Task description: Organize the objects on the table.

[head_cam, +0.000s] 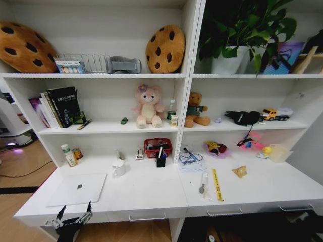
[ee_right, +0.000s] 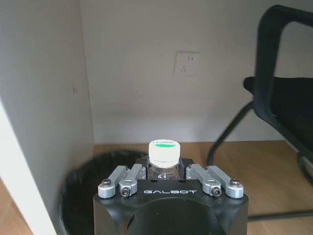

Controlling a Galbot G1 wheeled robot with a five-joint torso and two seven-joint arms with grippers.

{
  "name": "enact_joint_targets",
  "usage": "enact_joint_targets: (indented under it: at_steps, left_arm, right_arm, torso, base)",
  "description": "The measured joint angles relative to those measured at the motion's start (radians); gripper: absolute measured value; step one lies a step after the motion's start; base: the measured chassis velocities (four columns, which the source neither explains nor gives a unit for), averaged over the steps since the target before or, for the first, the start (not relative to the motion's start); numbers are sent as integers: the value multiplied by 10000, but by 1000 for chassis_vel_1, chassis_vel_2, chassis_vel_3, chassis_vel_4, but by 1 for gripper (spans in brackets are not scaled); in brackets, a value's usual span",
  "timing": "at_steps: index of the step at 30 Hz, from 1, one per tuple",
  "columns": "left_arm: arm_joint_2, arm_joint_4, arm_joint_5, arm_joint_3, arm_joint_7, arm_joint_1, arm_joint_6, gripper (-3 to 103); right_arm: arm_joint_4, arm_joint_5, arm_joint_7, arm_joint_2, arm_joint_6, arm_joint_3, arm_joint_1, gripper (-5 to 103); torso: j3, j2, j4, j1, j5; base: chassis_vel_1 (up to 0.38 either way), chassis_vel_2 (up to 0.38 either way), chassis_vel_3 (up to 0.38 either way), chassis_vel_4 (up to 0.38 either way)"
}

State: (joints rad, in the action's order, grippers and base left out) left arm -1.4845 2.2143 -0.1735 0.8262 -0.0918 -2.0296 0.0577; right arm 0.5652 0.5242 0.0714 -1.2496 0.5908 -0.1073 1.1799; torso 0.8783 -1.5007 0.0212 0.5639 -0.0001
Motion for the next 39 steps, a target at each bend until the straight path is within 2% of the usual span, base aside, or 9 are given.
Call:
enact_joint_targets:
  at_steps: [7,19,22,28,29,31,32,35,39]
  left_arm:
    - [45,-129,-105,117,-2,-62,32,100]
    - [103,-271,-373,221,-88,134,-65,100]
    - [117,-299,-422,235,-114,164,-91,100]
    - [151,-353,-484,239,-153,223,-154,100]
    - [151,-353,-484,239,-153,223,-154,100]
    - [150,-364,-488,237,-164,225,-159,100]
    - [150,-364,-488,237,-164,225,-159,100]
    - [154,-372,-490,240,-170,233,-159,100]
    - [156,-373,-493,241,-172,250,-157,100]
  right_arm:
    - [-228,685,258,-241,-267,908,-1326,30]
    - [-408,715,589,-216,-679,1431,-1724,27]
    - [-408,800,594,-223,-783,1458,-1726,36]
    - [-277,846,613,-230,-795,1485,-1724,63]
    - [-277,846,613,-230,-795,1485,-1724,63]
    - [106,772,635,-92,-726,1475,-1427,74]
    - [106,772,635,-92,-726,1475,-1427,74]
    - [771,241,529,237,-396,1190,-603,90]
    - [1548,-112,382,605,-185,631,495,99]
  torso:
    - [0,0,3,0,0]
    - [-1,-1,4,0,1]
    - [-2,-2,3,-1,-1]
    - [-2,-2,0,-2,0]
    - [-2,-2,0,-2,0]
    - [-2,-2,-1,-2,1]
    - [-2,-2,-1,-2,1]
    - [-2,-2,0,-2,5]
    - [-3,-2,1,-2,0]
  base:
    - [0,0,0,0]
    - [0,0,0,0]
    - [0,0,0,0]
    - [0,0,0,0]
    - [0,0,0,0]
    - [0,0,0,0]
    - [0,0,0,0]
    - [0,0,0,0]
    - [0,0,0,0]
